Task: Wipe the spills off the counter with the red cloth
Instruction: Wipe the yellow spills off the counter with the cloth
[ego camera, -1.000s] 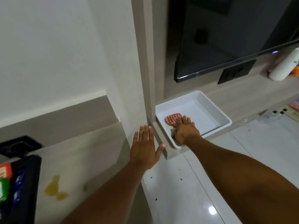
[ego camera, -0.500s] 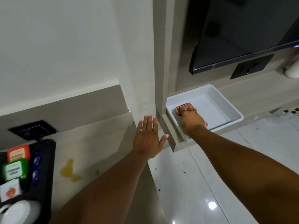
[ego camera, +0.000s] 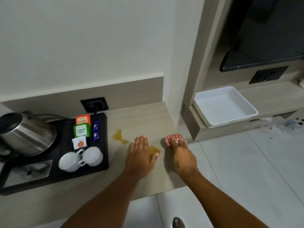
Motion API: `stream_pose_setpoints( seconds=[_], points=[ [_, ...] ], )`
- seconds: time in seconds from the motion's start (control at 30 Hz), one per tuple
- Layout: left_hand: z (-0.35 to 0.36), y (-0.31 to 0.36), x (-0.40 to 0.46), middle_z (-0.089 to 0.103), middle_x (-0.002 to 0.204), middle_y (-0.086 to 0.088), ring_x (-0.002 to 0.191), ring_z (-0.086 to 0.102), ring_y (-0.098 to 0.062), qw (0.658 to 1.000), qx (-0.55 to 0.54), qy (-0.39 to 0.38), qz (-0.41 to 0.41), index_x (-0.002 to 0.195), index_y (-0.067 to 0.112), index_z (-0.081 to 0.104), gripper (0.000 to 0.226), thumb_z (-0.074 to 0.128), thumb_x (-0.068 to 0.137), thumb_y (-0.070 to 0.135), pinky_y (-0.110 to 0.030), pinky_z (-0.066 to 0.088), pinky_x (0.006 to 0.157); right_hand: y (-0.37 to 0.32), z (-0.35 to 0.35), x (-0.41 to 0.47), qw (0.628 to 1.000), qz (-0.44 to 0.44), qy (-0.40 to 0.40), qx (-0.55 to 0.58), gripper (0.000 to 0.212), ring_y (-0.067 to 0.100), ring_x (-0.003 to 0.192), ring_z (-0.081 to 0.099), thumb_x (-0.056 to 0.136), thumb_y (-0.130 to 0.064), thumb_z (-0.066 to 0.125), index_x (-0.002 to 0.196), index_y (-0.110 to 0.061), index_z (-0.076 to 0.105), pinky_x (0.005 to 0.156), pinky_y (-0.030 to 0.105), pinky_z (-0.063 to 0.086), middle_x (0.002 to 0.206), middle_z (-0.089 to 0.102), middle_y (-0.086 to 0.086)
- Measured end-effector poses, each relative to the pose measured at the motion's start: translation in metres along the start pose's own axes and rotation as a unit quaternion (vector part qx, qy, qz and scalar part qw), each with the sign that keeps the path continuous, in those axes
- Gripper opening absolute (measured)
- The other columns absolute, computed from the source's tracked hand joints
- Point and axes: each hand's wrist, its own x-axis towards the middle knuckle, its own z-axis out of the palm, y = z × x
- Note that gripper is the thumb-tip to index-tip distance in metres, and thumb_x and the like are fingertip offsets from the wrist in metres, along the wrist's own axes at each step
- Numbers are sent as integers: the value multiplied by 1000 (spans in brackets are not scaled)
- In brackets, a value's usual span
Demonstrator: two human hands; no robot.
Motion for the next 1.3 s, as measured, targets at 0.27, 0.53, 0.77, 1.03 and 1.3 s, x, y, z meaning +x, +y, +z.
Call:
stream_pose_setpoints(
  seconds=[0.27,0.53,0.77,1.03,1.3],
  points=[
    [27,-95,-102,19,169,-23,158,13,-35,997,33,-60,-25,160,-2,18,86,38,101,58,-44,7,129,3,73,-54,986,-68,-9,-149,65,33,152,12,101,-29,45,157,-22,13,123,45,18,166,15,13],
    [46,-118,-107,9,172,-17,160,2,-30,999,14,-33,9,161,1,15,90,32,100,64,-42,6,130,15,86,-33,977,-144,30,-152,79,24,152,-18,98,-69,12,159,-21,-2,123,40,-9,167,-8,5],
    [53,-123,-101,7,172,-17,160,0,-29,999,17,-45,14,162,2,13,93,26,99,68,-47,13,130,-49,73,70,983,-128,19,-133,81,30,153,-9,99,-64,12,159,-9,4,124,46,-3,167,-1,16],
    [53,-124,-101,9,171,-21,160,2,-32,998,13,-43,32,160,-3,13,92,31,99,64,-50,17,128,-10,69,64,974,-183,7,-136,82,22,154,-7,97,-70,6,159,-16,7,124,40,-2,167,2,8],
    [48,-124,-96,10,170,-23,160,0,-33,997,11,-62,46,160,-3,15,96,37,97,66,-49,13,129,-99,64,161,964,-216,7,-156,84,32,154,-2,96,-66,8,159,-10,11,124,45,0,167,7,17]
  ],
)
